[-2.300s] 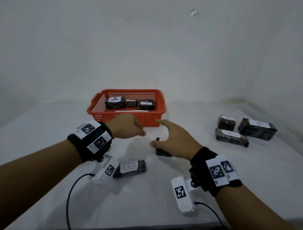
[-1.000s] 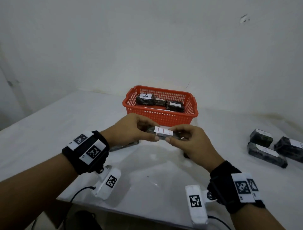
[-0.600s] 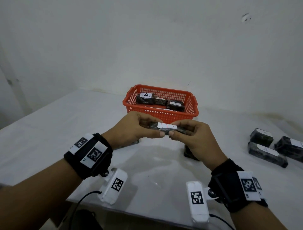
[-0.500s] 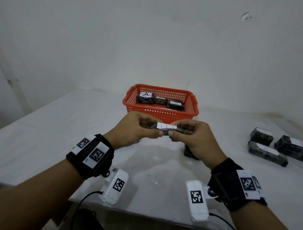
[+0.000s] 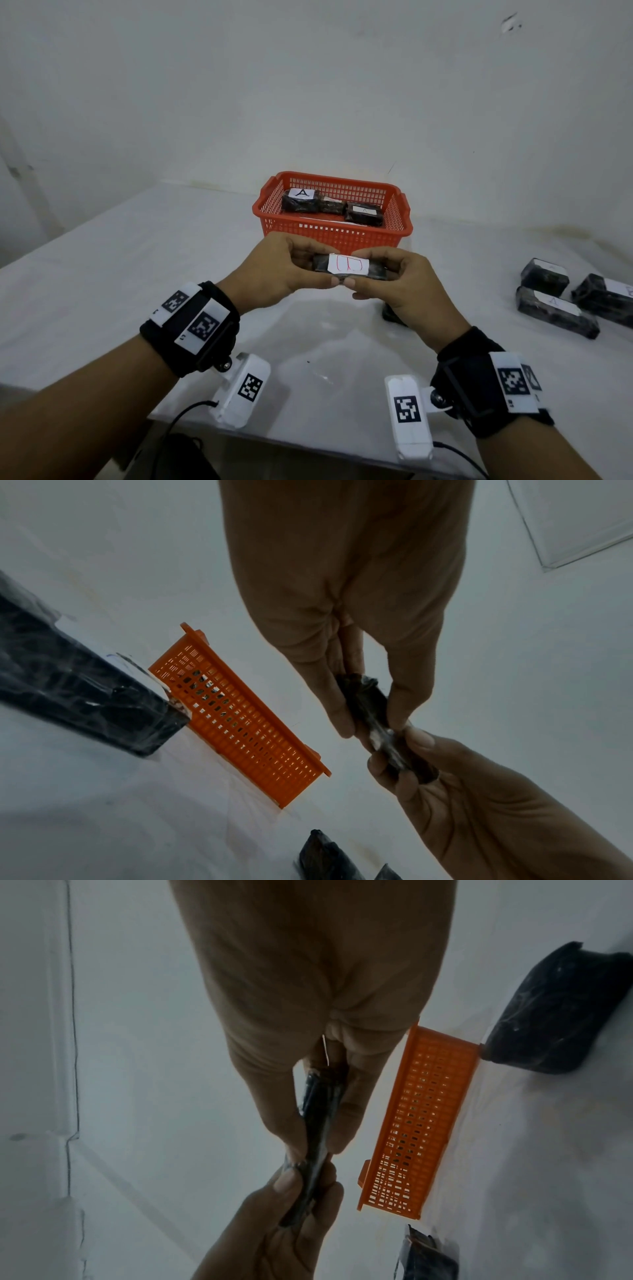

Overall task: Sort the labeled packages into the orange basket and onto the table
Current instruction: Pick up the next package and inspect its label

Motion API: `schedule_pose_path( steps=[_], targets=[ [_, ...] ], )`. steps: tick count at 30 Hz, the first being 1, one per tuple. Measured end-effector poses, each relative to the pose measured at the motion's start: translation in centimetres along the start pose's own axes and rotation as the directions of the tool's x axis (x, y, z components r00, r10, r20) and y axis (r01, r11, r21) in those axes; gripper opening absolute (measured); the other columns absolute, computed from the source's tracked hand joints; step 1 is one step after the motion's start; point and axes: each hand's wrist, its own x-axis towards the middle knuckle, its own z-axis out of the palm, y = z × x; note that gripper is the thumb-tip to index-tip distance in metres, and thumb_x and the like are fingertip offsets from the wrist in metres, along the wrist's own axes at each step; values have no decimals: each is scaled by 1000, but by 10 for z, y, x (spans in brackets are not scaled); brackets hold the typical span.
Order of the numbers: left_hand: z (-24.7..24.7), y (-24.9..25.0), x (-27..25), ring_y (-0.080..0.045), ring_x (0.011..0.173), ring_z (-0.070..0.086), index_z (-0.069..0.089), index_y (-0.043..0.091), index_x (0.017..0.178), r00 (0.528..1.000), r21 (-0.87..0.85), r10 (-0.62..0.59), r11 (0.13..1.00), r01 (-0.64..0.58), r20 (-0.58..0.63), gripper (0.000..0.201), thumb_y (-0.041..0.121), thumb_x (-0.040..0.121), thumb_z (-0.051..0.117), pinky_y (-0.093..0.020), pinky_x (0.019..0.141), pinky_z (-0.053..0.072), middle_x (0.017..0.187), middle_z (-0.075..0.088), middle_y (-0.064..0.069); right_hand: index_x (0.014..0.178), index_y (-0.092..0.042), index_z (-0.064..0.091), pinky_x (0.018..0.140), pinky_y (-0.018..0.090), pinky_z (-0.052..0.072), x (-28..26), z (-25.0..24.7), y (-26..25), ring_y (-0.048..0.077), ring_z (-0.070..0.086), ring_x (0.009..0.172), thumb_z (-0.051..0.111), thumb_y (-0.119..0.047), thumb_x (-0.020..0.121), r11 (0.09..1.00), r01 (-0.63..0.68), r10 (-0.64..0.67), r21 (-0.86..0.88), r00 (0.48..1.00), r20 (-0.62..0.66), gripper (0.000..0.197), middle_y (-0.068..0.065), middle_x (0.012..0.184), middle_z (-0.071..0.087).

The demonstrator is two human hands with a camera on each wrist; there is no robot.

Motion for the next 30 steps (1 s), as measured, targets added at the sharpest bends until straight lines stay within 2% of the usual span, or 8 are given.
schedule_pose_path(
  steps=[5,8,11,14,19,24,27,30],
  targets=[
    [0,1,0,-13,98,78,75,13,118,1000,-16,1,1000,-1,-12,47,0,75,88,-24,84,61,105,81,3,120,-2,71,75,30,65,5,-2,-1,29,79,100,76,-8,91,969,-129,134,211,991,-8,30,13,112,79],
    [4,3,-1,-12,102,77,74,17,121,1000,-39,3,999,-2,3,40,11,82,85,-28,90,62,110,80,6,116,0,73,78,28,65,5,-2,0,29,79,99,76,-2,90,975,-108,117,194,993,-34,26,13,108,81],
    [8,3,-1,-19,95,78,75,13,121,1000,-80,-15,997,16,12,27,11,94,74,-28,83,63,106,81,0,112,0,74,78,29,65,5,-3,-1,26,79,97,78,-1,88,988,-50,66,148,992,-105,24,12,106,81],
    [10,1,-2,-19,84,80,75,12,115,999,-73,-28,997,26,-26,23,4,94,71,-22,72,62,93,82,1,112,-1,74,79,30,65,5,-2,0,26,80,97,79,-1,87,986,-63,80,157,991,-104,25,11,105,81],
    [13,0,-2,-17,84,80,76,13,118,996,-130,-51,991,42,-71,27,3,93,72,-18,68,60,96,82,4,120,-4,73,91,32,63,2,-2,1,26,79,101,78,1,87,978,-102,112,183,993,-48,33,10,109,81],
    [18,-2,-3,-24,92,79,77,4,113,996,-143,-21,990,8,-90,21,8,92,74,-18,69,59,102,81,-8,116,-5,75,87,28,63,1,-4,2,24,80,97,80,3,85,989,-102,113,107,989,-100,32,8,105,82],
    [19,-4,-3,-17,86,79,77,7,116,995,-103,10,994,-21,-103,23,8,93,73,-14,63,57,99,81,-1,116,-5,75,87,30,64,2,-3,3,24,80,98,80,-3,87,988,-110,119,109,989,-82,29,8,106,82],
    [19,-7,-1,-19,92,79,77,8,116,996,-113,2,993,-12,-91,23,8,93,73,-22,74,62,104,81,-3,114,-4,75,85,29,64,2,-4,3,23,80,96,79,-10,89,990,-93,104,104,989,-109,26,9,106,82]
  ],
)
